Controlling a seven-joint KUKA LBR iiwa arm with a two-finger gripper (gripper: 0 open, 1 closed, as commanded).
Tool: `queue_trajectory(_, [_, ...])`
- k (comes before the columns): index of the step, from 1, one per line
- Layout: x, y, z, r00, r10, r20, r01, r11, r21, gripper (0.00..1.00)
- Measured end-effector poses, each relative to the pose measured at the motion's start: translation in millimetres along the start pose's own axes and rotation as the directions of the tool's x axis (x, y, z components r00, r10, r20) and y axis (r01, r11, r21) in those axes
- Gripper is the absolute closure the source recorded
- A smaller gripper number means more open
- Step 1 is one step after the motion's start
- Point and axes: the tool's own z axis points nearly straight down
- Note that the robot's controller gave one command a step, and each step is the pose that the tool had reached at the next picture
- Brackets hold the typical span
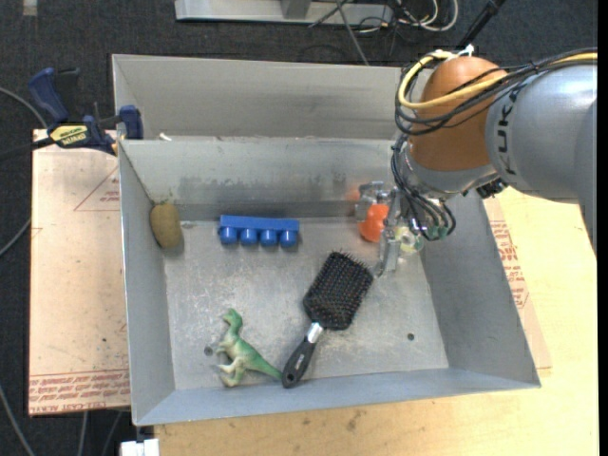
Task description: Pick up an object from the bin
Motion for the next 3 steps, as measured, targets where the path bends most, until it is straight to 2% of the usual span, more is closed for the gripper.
queue_trajectory(1, [-1.6, 0, -5, 1.0, -0.001, 0.007, 0.001, 1.0, 0.001, 0.0])
queue_trajectory(2, [44.2, 38, 37, 0.991, -0.133, 0.013, 0.132, 0.991, 0.004, 0.0])
queue_trajectory(3, [64.5, 56, 32, 0.977, -0.215, 0.009, 0.215, 0.977, 0.002, 0.0])
